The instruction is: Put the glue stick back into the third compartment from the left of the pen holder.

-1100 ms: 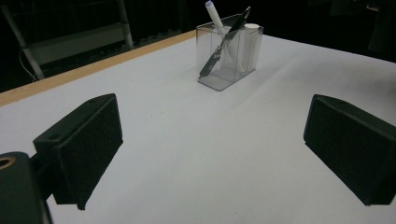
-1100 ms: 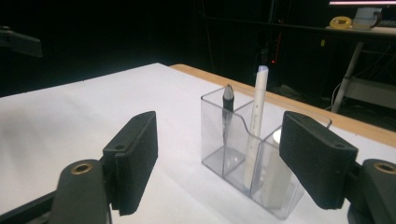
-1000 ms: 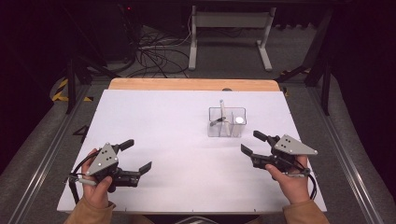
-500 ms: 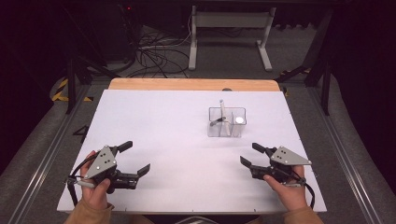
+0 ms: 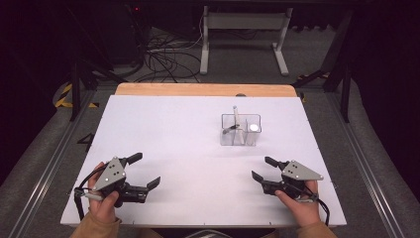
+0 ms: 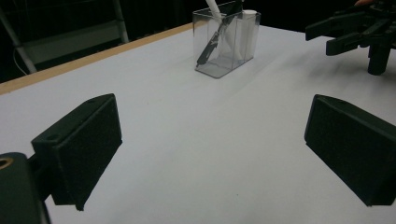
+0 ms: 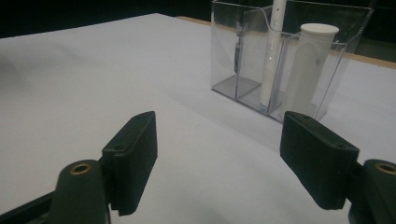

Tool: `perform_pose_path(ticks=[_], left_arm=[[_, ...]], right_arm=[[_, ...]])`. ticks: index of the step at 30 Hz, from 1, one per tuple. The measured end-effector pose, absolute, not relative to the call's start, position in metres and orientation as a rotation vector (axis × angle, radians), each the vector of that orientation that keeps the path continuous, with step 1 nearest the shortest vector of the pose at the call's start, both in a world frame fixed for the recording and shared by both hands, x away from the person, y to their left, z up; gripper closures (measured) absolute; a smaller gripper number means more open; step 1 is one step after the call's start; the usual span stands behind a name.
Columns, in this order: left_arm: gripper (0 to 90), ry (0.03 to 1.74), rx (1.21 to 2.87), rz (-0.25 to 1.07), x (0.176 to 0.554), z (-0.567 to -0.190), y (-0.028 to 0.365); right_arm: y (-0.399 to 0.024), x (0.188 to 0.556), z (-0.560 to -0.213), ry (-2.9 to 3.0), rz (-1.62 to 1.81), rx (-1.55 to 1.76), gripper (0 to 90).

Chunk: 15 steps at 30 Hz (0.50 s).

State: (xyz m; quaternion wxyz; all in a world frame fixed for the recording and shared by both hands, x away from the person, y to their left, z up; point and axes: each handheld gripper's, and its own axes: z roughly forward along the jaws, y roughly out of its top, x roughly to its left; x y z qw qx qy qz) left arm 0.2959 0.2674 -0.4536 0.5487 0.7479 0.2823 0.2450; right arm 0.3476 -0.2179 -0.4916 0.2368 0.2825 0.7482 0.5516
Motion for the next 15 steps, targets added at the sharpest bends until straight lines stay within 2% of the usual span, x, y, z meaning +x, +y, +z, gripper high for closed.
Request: perform_pose_path(ticks=[15], left_arm=[[4.8, 0.680, 1.773, 0.537, 0.2985, -0.4618, 0.2690]], right_arm=[[-0.2205, 0.3474, -0.4863, 2.027, 1.521, 0.772, 27.1]])
